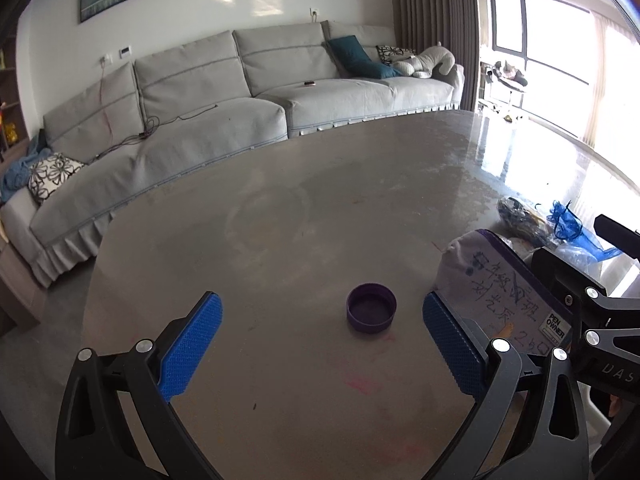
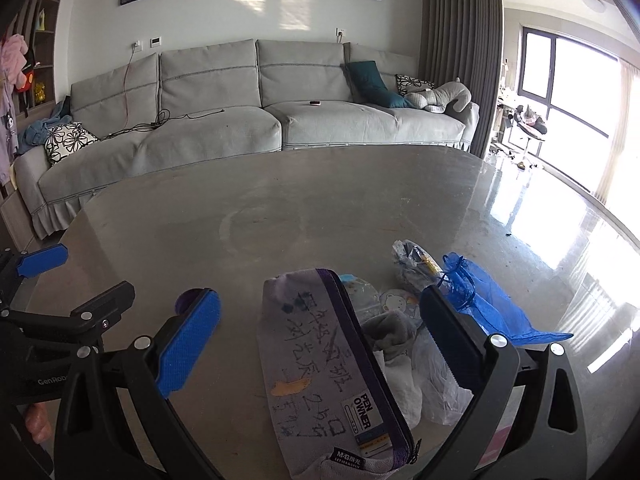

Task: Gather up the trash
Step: 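Move the left tool toward the purple cap while the right tool approaches the grey pouch, then grasp the purple cap with the left tool while the right tool grasps the grey pouch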

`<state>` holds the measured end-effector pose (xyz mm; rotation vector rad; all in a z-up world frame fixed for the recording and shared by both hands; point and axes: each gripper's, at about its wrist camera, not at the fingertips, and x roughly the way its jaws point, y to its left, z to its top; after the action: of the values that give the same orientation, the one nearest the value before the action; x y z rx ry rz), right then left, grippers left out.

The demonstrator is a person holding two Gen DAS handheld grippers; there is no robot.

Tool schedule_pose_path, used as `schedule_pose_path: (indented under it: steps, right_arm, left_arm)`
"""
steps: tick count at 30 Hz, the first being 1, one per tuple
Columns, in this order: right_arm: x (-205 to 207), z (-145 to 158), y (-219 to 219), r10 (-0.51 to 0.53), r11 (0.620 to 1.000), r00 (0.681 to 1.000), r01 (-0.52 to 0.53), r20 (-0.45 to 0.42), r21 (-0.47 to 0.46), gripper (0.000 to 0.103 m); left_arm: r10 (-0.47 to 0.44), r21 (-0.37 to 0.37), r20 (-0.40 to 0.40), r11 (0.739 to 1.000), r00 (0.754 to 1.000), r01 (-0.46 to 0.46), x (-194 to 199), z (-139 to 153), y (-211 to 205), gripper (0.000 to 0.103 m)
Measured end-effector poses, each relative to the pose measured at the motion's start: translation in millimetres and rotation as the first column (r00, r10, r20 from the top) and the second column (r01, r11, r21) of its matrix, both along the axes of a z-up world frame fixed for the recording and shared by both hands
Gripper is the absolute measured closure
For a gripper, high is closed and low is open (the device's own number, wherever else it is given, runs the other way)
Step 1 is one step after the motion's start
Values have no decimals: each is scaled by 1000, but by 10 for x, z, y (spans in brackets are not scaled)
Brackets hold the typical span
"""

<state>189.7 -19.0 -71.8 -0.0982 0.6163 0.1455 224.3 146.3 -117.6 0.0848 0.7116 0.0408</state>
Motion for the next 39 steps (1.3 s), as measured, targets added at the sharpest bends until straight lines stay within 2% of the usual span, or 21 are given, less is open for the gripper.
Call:
schedule_pose_path:
  steps: [7,14,21,31,34,37,39]
  right_arm:
    - [120,-153,102,-5,1000,1000,5,-13,-21,3]
    - [269,-292,139,-16,999,999,15,-30,-30,3]
    - [295,-375,187,-15,998,999,13,-32,-59,3]
    - [296,-431,221,-10,998,999,8,-31,-60,3]
    - [277,-444,213,-11,998,999,9,-30,-59,3]
    - [267,-438,212,-13,998,1000,12,-28,-56,3]
    - [244,-447,191,-9,998,1000,8,-28,-57,3]
  left_arm:
    - [-36,-23,-62,999,997,35,189,-291,40,5]
    - [-79,-6,-52,997,995,79,348,-394,80,5]
    - [-77,-49,-103,996,992,73,562,-566,123,5]
    - [-109,-12,-150,994,983,108,658,-763,-39,5]
    - [-119,-29,-182,993,976,116,690,-800,-38,12]
    - [-125,-75,-222,991,967,111,757,-856,0,13]
    - [-121,-83,-217,991,969,105,770,-861,11,14]
